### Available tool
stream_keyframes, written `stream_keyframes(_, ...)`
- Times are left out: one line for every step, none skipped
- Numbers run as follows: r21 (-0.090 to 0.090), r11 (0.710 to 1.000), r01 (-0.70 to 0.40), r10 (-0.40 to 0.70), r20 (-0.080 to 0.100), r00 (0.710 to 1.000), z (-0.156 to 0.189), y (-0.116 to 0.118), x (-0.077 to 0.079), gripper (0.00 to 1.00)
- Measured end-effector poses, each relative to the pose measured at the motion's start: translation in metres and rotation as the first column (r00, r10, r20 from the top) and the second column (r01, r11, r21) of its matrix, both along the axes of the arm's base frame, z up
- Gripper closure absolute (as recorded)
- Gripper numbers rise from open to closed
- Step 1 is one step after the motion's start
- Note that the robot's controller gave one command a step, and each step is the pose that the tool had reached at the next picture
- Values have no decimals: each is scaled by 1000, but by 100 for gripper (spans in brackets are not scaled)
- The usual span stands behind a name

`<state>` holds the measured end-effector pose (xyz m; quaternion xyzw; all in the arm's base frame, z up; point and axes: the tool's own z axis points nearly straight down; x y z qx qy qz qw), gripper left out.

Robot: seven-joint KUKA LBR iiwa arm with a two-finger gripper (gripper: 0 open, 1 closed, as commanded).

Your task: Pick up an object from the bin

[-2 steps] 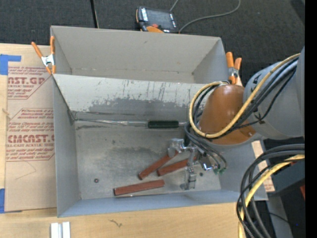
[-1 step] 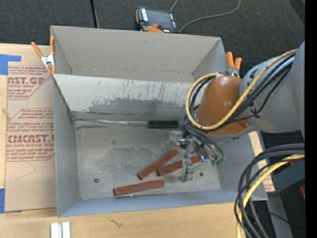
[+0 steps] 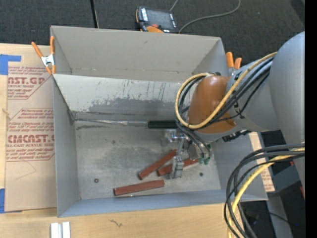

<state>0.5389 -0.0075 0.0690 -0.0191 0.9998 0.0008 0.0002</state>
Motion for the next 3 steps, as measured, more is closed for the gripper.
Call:
stream_keyframes(-1,1000,0,0,0,1000,0,0,0,0)
stream_keyframes(-1,1000,-1,1,-1,1000,0,1,0,100)
stream_keyframes(-1,1000,-1,1,4,1000,47,1,1,100)
